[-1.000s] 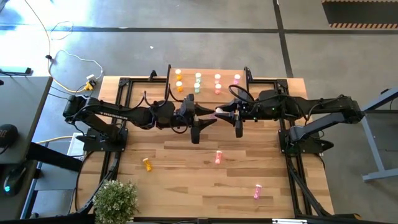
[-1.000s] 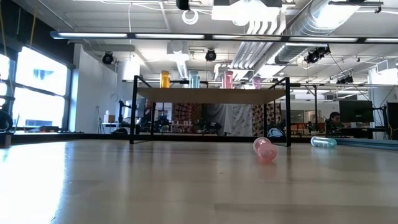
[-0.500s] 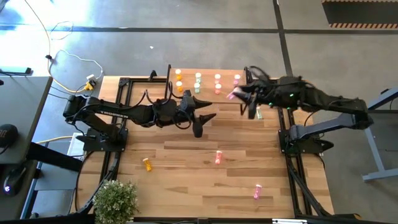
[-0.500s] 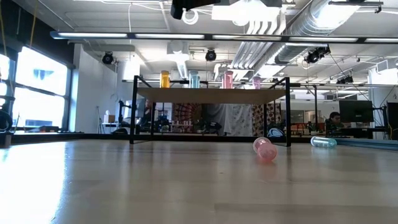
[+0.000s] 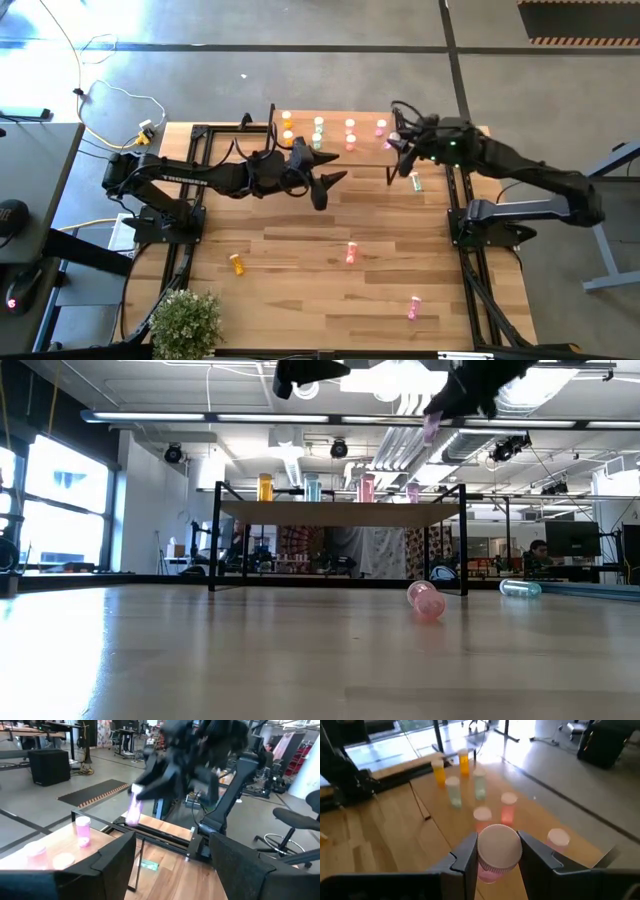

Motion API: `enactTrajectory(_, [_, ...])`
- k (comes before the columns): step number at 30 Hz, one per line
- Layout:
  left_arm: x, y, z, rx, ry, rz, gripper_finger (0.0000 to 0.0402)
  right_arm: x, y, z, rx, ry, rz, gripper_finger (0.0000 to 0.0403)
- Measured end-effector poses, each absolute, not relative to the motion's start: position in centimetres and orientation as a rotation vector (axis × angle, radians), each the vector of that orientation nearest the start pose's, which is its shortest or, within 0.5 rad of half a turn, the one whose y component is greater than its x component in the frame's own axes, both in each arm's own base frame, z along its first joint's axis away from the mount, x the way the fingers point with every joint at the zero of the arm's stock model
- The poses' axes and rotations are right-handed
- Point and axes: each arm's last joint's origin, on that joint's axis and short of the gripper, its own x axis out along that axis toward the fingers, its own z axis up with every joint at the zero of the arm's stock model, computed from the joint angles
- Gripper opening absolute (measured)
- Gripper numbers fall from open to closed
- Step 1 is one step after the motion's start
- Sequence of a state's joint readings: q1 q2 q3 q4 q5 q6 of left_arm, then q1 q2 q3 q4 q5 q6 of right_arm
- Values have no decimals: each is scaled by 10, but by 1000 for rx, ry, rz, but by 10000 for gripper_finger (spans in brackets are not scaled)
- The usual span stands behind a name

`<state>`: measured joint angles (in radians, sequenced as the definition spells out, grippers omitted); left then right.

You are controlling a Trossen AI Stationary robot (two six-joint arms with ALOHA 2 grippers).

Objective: Pick and place medicine bottles onto shelf by color
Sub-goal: Put the top purple pill bottle on the shelf aligned with the purple pill bottle

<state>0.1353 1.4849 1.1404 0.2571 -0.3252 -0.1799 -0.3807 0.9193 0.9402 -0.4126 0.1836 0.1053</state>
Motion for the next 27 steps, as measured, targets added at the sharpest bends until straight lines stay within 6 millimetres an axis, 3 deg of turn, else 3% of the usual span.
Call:
enactTrajectory(4, [338, 59, 332, -170, 47, 476, 241, 182, -88, 318, 157, 437, -567, 104])
enactTrajectory(11, [338, 59, 331, -171, 51, 478, 241, 200, -104, 299, 84, 563, -533, 104])
enactTrajectory(27, [338, 59, 331, -167, 50, 500, 241, 211, -127, 281, 38, 646, -529, 104])
